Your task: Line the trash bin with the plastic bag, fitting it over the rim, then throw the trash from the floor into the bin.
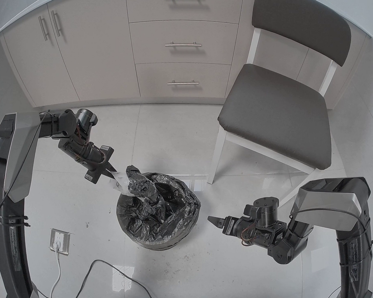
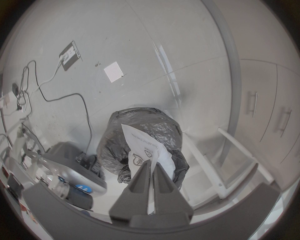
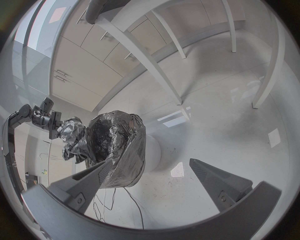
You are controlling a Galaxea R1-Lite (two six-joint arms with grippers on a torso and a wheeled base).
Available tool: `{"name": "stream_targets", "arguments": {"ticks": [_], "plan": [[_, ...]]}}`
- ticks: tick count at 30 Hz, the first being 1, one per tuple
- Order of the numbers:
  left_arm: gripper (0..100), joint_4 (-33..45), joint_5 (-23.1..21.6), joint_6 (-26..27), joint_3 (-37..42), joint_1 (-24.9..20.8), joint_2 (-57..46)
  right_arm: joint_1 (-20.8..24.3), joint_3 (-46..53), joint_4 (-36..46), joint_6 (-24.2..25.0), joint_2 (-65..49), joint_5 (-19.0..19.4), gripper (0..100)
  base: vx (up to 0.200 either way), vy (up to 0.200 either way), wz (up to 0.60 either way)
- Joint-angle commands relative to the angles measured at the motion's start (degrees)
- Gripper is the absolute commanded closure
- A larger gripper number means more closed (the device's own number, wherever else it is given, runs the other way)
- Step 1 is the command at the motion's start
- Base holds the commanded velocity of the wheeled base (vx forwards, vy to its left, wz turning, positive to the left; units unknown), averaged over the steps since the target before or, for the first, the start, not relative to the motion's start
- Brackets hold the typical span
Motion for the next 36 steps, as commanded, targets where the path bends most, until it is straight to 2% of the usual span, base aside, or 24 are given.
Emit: {"name": "stream_targets", "arguments": {"ticks": [1, 7, 21, 29, 30, 36], "plan": [[100, -1.7, -1.6, -3.7, 0.0, 0.7, -1.5, 0.1, -0.1, 0.0, -0.1, 0.3, 0.0, 0, 0.0, 0.0, 0.0], [100, -2.2, -3.1, -6.0, 0.0, 0.8, -3.1, 0.1, -0.1, 0.0, -0.8, 0.5, 0.0, 0, 0.0, 0.0, 0.0], [100, -2.1, -3.2, -6.2, 0.0, 0.2, -3.5, 0.1, 0.0, -1.4, -0.9, 1.1, -0.1, 0, 0.0, 0.0, 0.0], [100, -2.2, -3.1, -6.2, 0.0, -1.8, -3.6, 0.1, 0.0, -1.4, -0.9, 1.2, -0.1, 0, 0.0, 0.0, 0.0], [0, -2.1, -3.1, -6.2, 0.0, -1.9, -3.6, 0.1, 0.0, -1.4, -0.9, 1.2, -0.1, 0, 0.0, 0.0, 0.0], [0, -2.2, -3.0, -6.1, 0.0, -2.8, -3.6, 0.1, -0.1, -1.4, -0.9, 1.2, -0.1, 0, 0.0, 0.0, 0.0]]}}
